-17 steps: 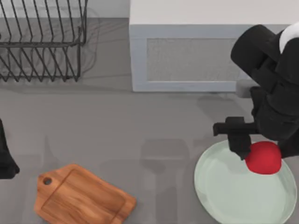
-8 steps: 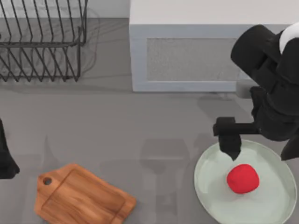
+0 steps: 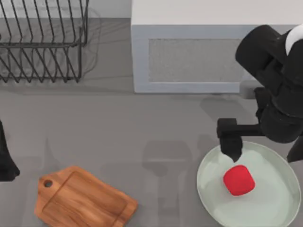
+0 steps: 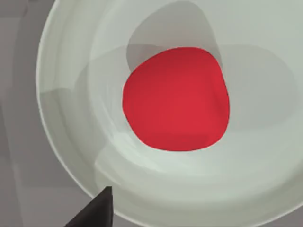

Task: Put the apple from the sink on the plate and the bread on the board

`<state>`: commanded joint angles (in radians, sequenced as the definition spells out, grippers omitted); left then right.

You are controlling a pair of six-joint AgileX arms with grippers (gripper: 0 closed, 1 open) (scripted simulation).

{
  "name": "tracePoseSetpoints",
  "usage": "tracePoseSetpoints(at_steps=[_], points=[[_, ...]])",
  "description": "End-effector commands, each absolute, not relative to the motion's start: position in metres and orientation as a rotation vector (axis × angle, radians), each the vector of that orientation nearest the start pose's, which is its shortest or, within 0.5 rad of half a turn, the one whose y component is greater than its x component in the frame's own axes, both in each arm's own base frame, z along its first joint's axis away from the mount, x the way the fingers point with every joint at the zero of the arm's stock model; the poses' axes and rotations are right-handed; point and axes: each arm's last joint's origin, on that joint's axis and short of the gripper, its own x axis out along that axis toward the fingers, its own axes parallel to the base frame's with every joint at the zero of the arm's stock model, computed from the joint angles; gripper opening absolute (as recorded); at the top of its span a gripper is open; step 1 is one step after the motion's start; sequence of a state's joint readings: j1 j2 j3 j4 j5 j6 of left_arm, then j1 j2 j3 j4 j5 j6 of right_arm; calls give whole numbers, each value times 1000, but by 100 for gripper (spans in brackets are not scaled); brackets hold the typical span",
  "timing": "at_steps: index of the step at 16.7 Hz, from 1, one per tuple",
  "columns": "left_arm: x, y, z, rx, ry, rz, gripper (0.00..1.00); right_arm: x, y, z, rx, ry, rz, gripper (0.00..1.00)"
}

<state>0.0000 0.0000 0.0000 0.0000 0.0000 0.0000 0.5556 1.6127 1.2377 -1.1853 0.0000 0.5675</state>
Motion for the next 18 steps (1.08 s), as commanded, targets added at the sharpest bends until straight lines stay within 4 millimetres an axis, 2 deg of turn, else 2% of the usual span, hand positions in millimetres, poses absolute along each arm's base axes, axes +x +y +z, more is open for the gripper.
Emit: tracePoseSetpoints(at_steps=[2,5,10,13,16,18], points=[[106,-1,160,0,0,0,100,239,145,235,33,1519,16,100],[106,-1,160,0,0,0,100,225,121,242,83,1386,68,100],[106,-1,160,0,0,0,100,178,67,247,160,994,150,100],[106,-1,160,0,0,0,100,146,39,236,164,699,158,100],[106,-1,160,0,0,0,100,122,19,213,131,411,127,100],[106,-1,160,0,0,0,100,112,11,195,93,250,91,100]])
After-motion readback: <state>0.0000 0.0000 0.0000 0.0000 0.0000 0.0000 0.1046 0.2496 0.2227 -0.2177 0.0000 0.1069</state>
